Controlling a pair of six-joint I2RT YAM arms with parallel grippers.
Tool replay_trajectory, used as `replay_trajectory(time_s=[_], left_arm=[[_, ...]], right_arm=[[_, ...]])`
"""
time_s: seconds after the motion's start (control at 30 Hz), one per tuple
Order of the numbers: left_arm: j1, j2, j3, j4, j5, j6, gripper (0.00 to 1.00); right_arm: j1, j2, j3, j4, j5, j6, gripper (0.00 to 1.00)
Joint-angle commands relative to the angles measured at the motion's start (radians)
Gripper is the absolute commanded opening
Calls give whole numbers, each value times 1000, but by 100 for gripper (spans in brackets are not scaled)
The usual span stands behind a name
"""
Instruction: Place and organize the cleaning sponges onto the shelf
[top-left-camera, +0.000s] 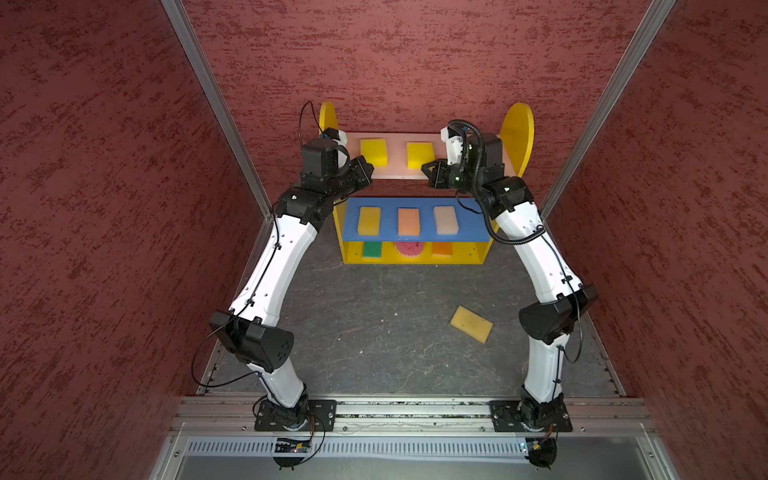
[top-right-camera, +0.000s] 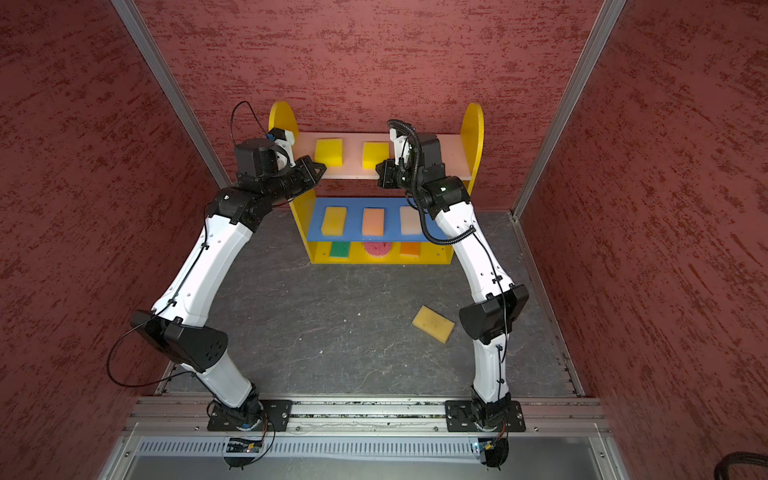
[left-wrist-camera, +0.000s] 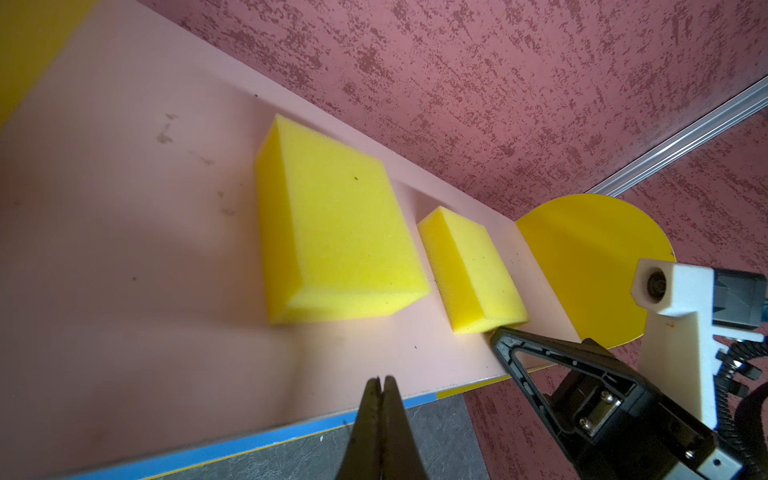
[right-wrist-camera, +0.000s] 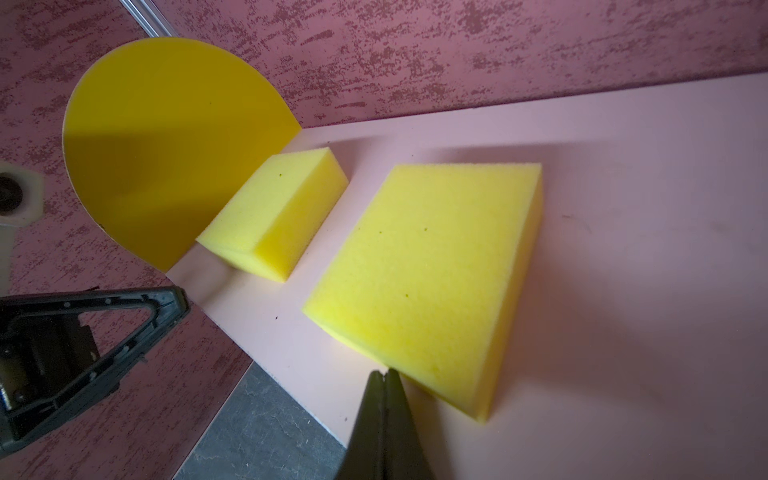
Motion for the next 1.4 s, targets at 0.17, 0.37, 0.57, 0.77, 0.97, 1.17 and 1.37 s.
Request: replay_trajectory(time_s=[0.17,0.37,0.57,0.77,0.97,1.17,1.37], left_arm=[[3,-16,-13,-1,1,4,1],[21,-18,-11,-9,-8,9,1],[37,-11,-13,-3,-12,6,1],[40,27,16,-2,-12,4,1],[43,48,27,-12,-18,5,1],[47,50,30,-9,-25,4,1],[48,56,30,-12,-48,3,1]], right_arm=[[-9,-125,-164,56,-30,9,1],[-10,-313,-436,237,20,26,2],[-15,-408,-565,301,41,36,2],[-15,-455,-629,331,44,42,2],[-16,-465,-649,337,39,40,3],[-18,-463,-662,342,41,37,3],[-19,-475,-680,349,46,34,3]])
